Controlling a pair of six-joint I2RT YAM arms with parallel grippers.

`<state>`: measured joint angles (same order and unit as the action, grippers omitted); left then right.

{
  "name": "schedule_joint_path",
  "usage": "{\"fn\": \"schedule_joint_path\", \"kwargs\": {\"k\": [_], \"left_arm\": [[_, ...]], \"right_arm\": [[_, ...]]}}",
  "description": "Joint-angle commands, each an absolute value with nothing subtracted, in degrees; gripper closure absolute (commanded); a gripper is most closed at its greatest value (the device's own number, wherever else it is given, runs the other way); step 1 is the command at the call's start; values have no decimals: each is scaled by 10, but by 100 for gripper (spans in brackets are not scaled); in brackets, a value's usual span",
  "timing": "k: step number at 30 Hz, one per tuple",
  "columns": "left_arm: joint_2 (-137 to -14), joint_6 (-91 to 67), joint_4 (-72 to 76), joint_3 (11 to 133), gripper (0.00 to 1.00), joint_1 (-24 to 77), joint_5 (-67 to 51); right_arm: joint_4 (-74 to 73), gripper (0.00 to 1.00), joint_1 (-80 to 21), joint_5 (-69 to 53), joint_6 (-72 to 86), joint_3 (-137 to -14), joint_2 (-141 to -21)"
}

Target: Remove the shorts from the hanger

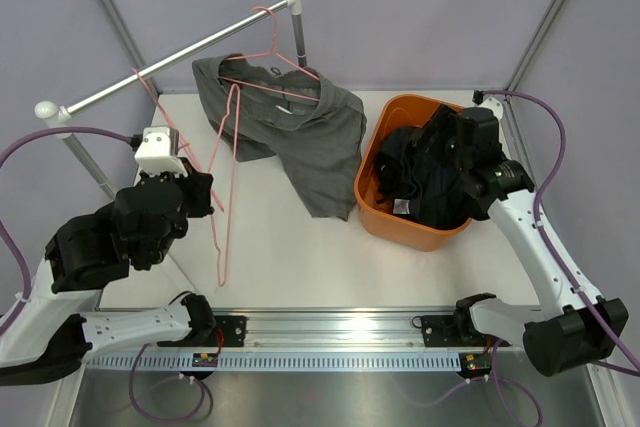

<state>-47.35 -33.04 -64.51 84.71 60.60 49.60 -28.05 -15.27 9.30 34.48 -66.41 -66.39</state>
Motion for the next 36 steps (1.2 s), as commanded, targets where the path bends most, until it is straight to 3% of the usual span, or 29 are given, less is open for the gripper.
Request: {"fn": "schedule_joint_path", "kwargs": {"k": [1, 7, 17, 25, 36], "left_arm": [[-483, -336, -600, 857, 100, 605, 442], [-500, -361, -599, 869, 100, 606, 443], [-591, -371, -645, 942, 100, 592, 598], [-671, -280, -594, 1019, 100, 430, 499], [-798, -217, -602, 1204, 100, 309, 399]], "right_arm": [[-283, 17, -154, 83, 338, -668, -637], [-291, 18, -154, 86, 332, -669, -628], [-311, 17, -154, 77, 321, -684, -616], [-323, 17, -154, 62, 310, -698, -614], [-350, 17, -154, 47, 288, -728, -621]]}}
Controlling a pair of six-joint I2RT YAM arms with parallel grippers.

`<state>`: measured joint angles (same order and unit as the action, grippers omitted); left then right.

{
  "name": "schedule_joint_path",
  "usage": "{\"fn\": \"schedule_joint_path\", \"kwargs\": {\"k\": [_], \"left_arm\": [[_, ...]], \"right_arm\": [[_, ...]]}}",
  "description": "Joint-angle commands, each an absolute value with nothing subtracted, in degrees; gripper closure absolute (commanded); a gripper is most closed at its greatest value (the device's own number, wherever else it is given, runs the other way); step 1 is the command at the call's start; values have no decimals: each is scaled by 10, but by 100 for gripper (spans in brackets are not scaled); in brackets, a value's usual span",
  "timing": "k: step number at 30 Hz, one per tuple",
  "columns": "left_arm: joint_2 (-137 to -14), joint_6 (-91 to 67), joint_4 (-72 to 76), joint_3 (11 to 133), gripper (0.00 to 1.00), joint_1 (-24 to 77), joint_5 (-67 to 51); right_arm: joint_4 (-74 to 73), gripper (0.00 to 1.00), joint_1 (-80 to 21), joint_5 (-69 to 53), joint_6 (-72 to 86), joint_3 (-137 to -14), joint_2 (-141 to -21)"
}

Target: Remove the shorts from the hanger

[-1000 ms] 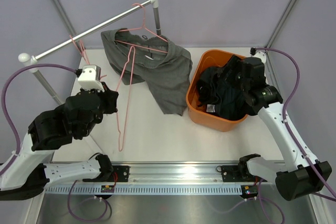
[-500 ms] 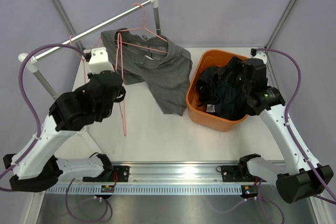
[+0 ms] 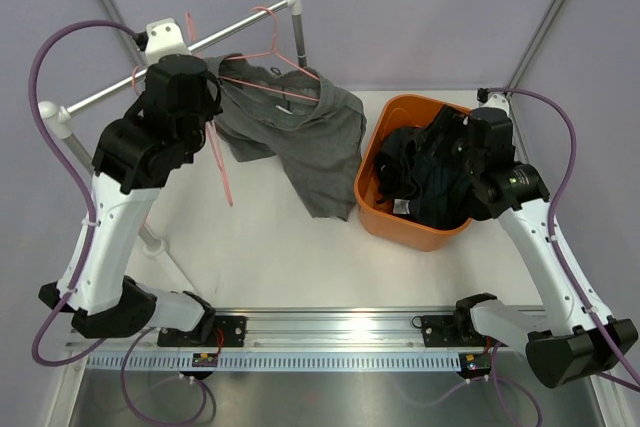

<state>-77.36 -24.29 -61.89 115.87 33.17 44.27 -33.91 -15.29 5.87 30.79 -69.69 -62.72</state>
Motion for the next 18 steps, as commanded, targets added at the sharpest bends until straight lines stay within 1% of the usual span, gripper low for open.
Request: {"fn": "schedule_joint_path", "kwargs": {"k": [1, 5, 9, 18], "left_arm": [[-806, -216, -605, 1226, 100, 292, 393], [-834, -214, -606, 1256, 100, 255, 360], [-849, -214, -598, 1259, 100, 204, 321], [-858, -200, -580, 1257, 100, 133, 268]], "right_arm": [[-353, 17, -154, 49, 287, -731, -621], [-359, 17, -154, 48, 280, -737, -618], [-370, 17, -154, 47, 273, -748, -621], [-370, 17, -154, 36, 272, -752, -628]]}}
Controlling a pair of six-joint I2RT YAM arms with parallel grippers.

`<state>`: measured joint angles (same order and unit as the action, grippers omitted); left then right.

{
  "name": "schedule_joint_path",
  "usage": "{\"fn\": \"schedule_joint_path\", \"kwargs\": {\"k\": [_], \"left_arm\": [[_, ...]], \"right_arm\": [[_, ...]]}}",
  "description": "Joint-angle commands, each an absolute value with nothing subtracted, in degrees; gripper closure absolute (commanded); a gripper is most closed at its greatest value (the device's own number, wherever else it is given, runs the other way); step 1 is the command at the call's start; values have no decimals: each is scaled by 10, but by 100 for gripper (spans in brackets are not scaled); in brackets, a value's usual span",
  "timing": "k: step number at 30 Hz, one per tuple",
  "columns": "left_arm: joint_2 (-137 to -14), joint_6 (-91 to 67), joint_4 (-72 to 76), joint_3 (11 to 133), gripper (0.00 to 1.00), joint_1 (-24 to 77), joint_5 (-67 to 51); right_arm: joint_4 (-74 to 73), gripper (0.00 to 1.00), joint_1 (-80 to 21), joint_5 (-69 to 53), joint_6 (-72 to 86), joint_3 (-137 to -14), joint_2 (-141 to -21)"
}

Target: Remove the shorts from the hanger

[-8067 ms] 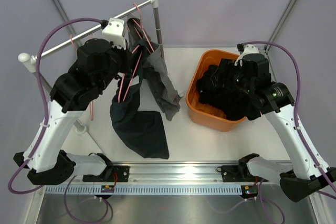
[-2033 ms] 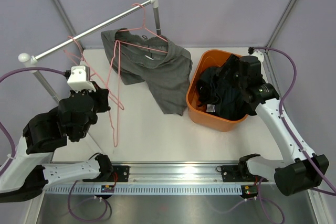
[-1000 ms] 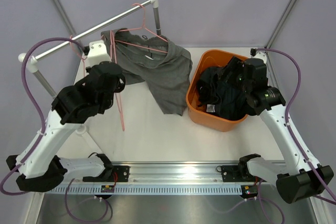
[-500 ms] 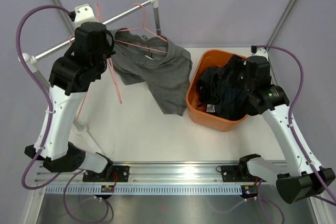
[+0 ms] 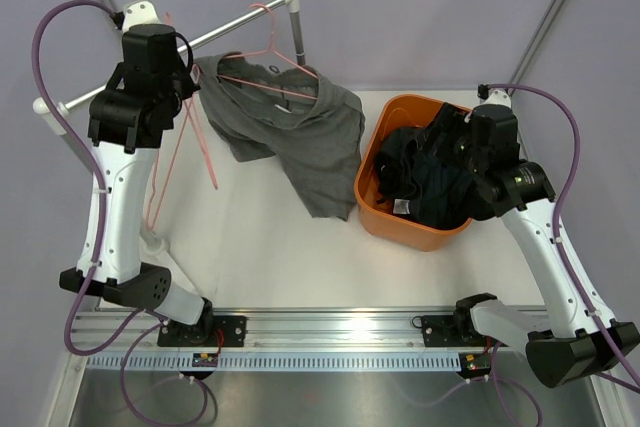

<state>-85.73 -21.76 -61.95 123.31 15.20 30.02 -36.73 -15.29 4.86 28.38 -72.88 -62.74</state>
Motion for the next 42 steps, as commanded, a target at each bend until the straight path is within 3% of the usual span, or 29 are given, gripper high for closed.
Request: {"fn": "schedule_joint_path", "kwargs": {"k": [1, 25, 37, 42], "left_arm": [[-860, -199, -580, 1256, 100, 129, 265], [-811, -210, -519, 1099, 100, 112, 230], [-724, -213, -510, 1057, 63, 118, 224], [-689, -209, -501, 1042, 62, 154, 228]], "right_arm": [[-370, 17, -154, 34, 273, -752, -629], [-359, 18, -154, 27, 279, -726, -618], [-359, 17, -155, 25, 278, -730, -615], [-359, 16, -154, 26, 278, -732, -615]]}}
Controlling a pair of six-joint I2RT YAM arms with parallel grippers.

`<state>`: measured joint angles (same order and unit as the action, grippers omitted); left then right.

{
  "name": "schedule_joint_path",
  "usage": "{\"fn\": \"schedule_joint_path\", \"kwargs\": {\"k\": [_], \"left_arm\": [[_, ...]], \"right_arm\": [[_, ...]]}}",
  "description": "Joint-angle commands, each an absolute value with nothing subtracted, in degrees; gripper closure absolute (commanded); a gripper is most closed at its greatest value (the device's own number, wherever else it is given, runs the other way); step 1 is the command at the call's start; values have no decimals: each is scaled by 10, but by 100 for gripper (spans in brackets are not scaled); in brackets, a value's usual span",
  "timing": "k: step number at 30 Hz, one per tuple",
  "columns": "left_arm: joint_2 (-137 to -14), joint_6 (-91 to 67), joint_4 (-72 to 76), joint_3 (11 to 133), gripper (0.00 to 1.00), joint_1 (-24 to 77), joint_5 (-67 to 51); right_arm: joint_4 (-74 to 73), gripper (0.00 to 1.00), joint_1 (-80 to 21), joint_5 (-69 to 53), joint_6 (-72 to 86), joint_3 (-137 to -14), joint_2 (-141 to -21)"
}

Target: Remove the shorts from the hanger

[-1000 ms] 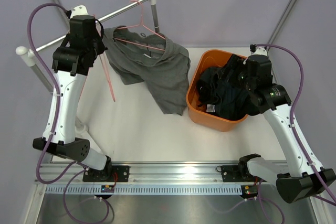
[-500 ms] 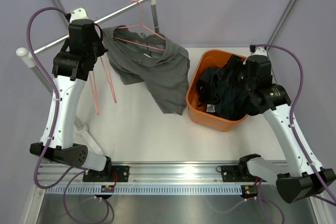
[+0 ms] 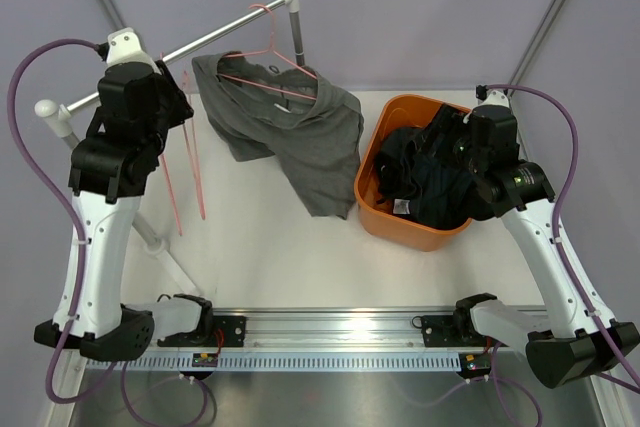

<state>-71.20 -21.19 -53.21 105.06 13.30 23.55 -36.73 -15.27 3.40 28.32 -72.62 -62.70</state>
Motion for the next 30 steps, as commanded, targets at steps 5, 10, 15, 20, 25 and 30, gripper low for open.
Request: {"fn": "schedule_joint_path", "kwargs": {"k": [5, 10, 15, 20, 25, 30], "left_arm": [[-662, -201, -504, 1056, 61, 221, 247], [-652, -199, -498, 1063, 60, 314, 284], [-689, -189, -447, 1054, 60, 392, 324], [-766, -190, -380, 1066, 53, 433, 398], [-877, -201, -335, 1142, 45, 432, 494], [-959, -176, -282, 1218, 41, 427, 572]], "right_arm": [[-359, 16, -154, 26, 277, -731, -615], [-358, 16, -154, 26, 276, -731, -616], [-358, 15, -154, 22, 274, -735, -618], [-358, 14, -154, 21, 267, -735, -615], [-358, 14, -154, 10, 265, -736, -615], [-360, 14, -154, -16, 266, -743, -614]]}}
